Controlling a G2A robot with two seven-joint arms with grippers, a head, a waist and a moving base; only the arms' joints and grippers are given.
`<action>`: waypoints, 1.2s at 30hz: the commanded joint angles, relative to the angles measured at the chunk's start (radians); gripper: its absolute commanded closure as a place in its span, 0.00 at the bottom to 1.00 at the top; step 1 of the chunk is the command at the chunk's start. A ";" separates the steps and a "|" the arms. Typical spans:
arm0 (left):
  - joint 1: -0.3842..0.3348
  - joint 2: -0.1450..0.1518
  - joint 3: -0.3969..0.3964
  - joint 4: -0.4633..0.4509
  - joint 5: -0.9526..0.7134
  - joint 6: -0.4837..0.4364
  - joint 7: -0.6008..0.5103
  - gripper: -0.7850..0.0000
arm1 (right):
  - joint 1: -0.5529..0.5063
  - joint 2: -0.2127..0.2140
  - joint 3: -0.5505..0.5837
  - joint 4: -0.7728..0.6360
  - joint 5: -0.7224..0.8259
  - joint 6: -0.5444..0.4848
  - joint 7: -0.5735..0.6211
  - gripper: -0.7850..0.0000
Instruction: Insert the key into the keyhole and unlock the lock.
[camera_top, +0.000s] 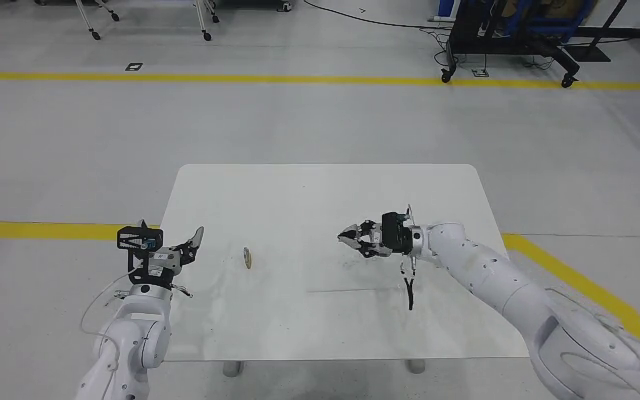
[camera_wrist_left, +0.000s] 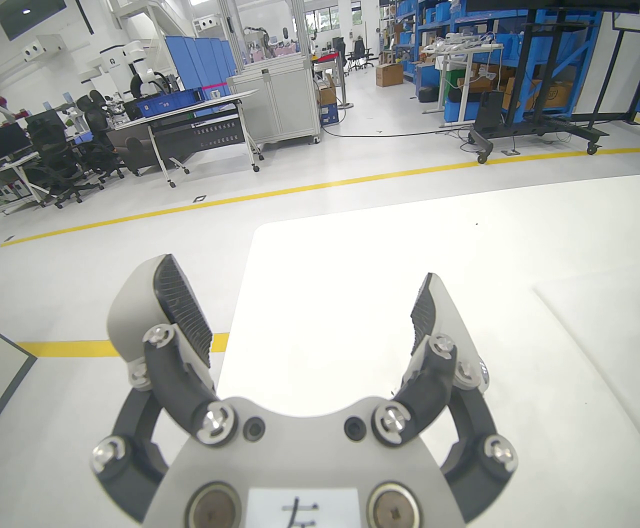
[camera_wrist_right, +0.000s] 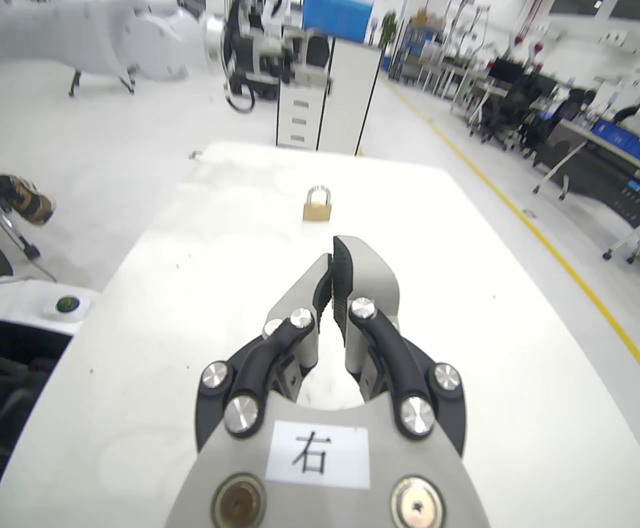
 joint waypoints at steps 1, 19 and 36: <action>0.000 0.000 0.000 0.000 0.000 0.000 0.000 0.00 | -0.039 0.025 0.014 -0.064 0.074 0.067 -0.054 1.00; 0.010 -0.014 0.034 -0.014 0.129 0.169 0.112 0.00 | -0.167 0.069 0.080 -0.234 0.524 0.043 -0.030 1.00; -0.038 0.002 -0.039 0.003 -0.335 -0.388 -0.025 0.00 | -0.223 0.014 0.146 -0.231 0.787 -0.059 0.072 1.00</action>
